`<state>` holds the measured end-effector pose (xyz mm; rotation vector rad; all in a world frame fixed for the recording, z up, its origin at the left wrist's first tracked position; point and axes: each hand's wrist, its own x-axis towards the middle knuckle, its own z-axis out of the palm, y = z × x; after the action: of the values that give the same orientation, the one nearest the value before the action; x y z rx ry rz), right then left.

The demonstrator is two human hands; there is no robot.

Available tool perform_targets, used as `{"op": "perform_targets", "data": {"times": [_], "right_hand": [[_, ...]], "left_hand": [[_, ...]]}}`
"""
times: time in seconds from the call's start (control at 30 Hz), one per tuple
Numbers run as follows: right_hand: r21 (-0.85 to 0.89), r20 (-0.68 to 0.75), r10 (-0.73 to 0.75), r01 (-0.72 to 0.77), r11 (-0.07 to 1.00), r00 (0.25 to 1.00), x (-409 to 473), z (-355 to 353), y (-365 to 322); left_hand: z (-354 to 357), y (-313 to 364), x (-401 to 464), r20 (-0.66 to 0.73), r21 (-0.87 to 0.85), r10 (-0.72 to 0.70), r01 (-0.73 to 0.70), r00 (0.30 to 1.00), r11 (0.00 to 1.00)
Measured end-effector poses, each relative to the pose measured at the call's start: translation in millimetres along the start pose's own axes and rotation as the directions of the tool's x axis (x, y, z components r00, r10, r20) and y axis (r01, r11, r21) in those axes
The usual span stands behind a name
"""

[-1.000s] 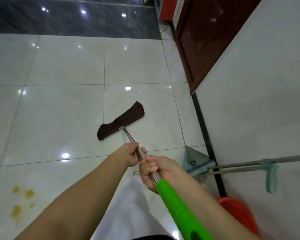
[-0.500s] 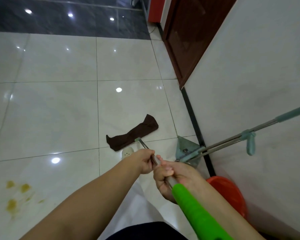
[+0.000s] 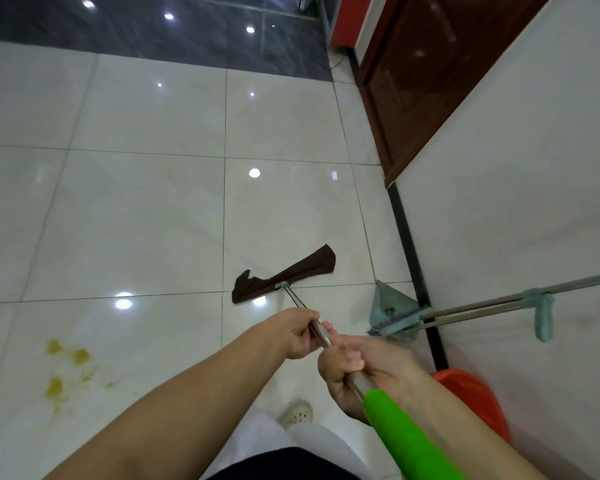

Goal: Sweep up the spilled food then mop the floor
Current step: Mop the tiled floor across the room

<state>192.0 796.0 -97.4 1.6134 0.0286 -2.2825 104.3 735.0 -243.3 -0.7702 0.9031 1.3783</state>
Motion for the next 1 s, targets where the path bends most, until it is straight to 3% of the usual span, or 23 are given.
{"op": "perform_targets", "data": {"times": [0.3, 0.57, 0.73, 1.0], "right_hand": [[-0.081, 0.023, 0.044, -0.042, 0.996, 0.999, 56, 111, 46], [-0.123, 0.039, 0.045, -0.04, 0.992, 0.998, 99, 166, 68], [-0.029, 0.055, 0.019, -0.017, 0.999, 0.998, 117, 170, 62], [0.218, 0.136, -0.052, 0.022, 0.976, 0.989, 98, 128, 56]], "left_hand": [[-89, 97, -44, -0.025, -0.045, 0.032, -0.033, 0.999, 0.998], [-137, 155, -56, -0.074, -0.004, 0.072, -0.073, 0.995, 0.997], [-137, 171, -52, -0.132, 0.049, 0.107, -0.102, 0.985, 0.994], [-107, 145, -43, -0.151, 0.295, 0.083, -0.035, 0.985, 0.955]]}}
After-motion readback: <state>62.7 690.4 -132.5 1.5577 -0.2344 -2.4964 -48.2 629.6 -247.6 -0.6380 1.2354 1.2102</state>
